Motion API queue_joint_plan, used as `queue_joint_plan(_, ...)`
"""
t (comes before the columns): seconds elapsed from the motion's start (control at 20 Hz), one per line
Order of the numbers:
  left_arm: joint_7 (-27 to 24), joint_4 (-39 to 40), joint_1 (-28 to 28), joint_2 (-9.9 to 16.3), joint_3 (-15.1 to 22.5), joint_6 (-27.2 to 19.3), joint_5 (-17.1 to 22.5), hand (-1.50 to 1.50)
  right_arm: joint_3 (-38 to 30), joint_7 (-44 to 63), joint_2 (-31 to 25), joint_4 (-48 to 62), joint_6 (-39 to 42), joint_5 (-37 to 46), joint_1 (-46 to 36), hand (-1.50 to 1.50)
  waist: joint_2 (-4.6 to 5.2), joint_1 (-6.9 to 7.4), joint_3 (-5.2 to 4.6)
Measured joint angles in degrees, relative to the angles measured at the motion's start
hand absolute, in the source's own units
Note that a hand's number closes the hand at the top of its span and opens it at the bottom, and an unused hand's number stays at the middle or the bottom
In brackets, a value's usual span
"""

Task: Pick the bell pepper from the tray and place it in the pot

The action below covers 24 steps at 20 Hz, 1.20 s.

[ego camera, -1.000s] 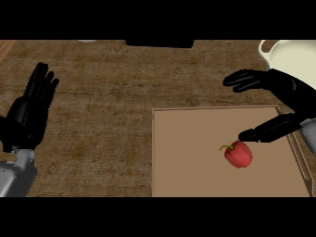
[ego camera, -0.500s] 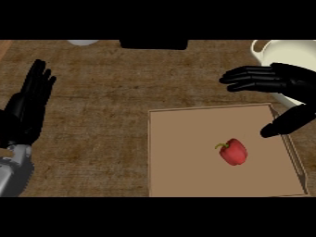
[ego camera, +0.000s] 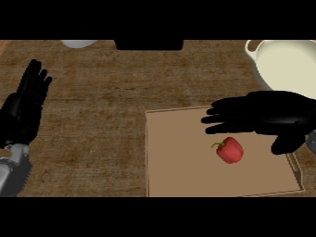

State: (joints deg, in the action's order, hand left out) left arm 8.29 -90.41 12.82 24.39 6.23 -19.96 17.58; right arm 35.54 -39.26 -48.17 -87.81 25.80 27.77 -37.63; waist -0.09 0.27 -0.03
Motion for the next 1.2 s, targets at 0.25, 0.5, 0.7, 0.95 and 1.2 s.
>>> queue_joint_plan(0.25,-0.67,0.04,-1.46,-0.08,-1.76,1.98,0.08,0.00,2.28,1.75,0.27,-2.65,0.40,6.02,3.45,-1.50,0.02,-0.13,0.01)
queue_joint_plan(0.5,0.42,-1.31,-2.00,-1.05,-2.34,2.54,-1.17,0.00,2.03,0.98,1.17,-2.33,0.27,10.33,6.24,-1.50,0.06,-0.13,0.03)
queue_joint_plan(0.7,0.83,-2.75,-2.64,-2.18,-2.72,2.67,-2.45,0.00,2.12,2.61,4.38,-1.61,0.06,14.81,7.86,-1.50,0.06,-0.04,0.02)
queue_joint_plan(0.95,1.00,-0.92,-1.39,-3.69,-3.57,3.58,-3.87,0.00,0.93,2.71,7.94,1.21,-1.06,21.29,9.47,-1.50,0.10,-0.13,0.04)
queue_joint_plan(1.2,1.11,-0.62,-1.45,-4.86,-4.83,4.80,-5.09,0.00,-1.60,1.83,10.29,0.98,-0.81,25.07,11.30,-1.50,0.08,-0.15,0.03)
